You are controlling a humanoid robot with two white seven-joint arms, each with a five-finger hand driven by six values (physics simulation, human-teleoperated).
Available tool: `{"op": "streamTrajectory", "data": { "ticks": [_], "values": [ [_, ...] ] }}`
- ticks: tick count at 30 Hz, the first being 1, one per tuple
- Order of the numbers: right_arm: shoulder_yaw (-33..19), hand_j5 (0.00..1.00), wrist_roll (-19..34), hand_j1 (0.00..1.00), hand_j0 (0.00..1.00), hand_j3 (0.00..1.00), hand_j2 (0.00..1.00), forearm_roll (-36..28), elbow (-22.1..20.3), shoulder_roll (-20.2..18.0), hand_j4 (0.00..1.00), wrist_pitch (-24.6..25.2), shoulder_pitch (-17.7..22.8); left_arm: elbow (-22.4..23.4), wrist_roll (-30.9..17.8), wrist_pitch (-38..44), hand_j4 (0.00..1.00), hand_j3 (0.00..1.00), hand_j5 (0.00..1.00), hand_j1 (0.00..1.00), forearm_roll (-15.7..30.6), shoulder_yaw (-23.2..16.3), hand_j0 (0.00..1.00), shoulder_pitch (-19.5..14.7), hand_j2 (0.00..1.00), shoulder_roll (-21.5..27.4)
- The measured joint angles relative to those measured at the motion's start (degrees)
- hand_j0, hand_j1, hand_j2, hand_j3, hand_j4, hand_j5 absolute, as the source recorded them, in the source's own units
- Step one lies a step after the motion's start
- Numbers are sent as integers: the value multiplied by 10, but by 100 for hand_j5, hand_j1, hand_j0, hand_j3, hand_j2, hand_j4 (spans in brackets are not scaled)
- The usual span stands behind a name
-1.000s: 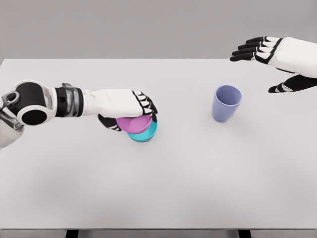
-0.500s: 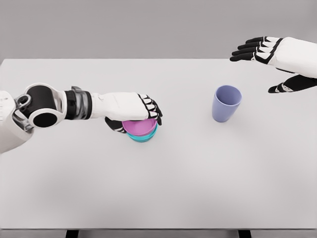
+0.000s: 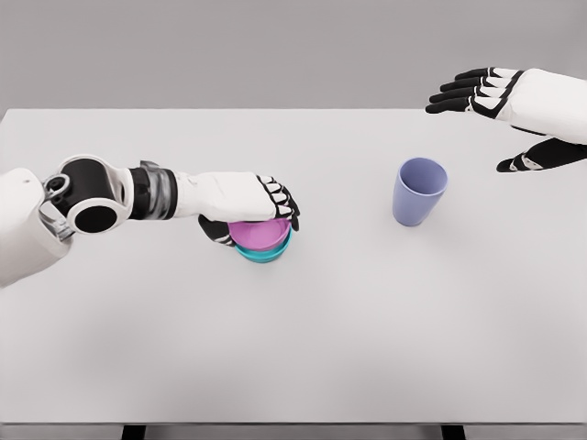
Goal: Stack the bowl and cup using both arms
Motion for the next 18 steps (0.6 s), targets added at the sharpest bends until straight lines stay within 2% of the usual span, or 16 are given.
{"op": "streamTrajectory", "data": {
  "ticks": [6, 10, 12, 18],
  "values": [
    [0, 100, 0, 100, 100, 100, 100, 0, 0, 0, 100, 0, 0, 1, 0, 0, 72, 72, 72, 72, -1, -1, 72, 0, 72, -1],
    [0, 100, 0, 100, 100, 100, 100, 0, 0, 0, 100, 0, 0, 0, 0, -1, 91, 91, 91, 91, -1, -1, 91, 0, 91, 0],
    [0, 100, 0, 100, 100, 100, 100, 0, 0, 0, 100, 0, 0, -1, 1, -2, 96, 96, 96, 96, -1, -2, 96, 0, 96, 0],
    [0, 100, 0, 100, 100, 100, 100, 0, 0, 0, 100, 0, 0, -1, 0, -2, 99, 99, 99, 99, -1, -2, 99, -1, 99, 1]
  ]
}}
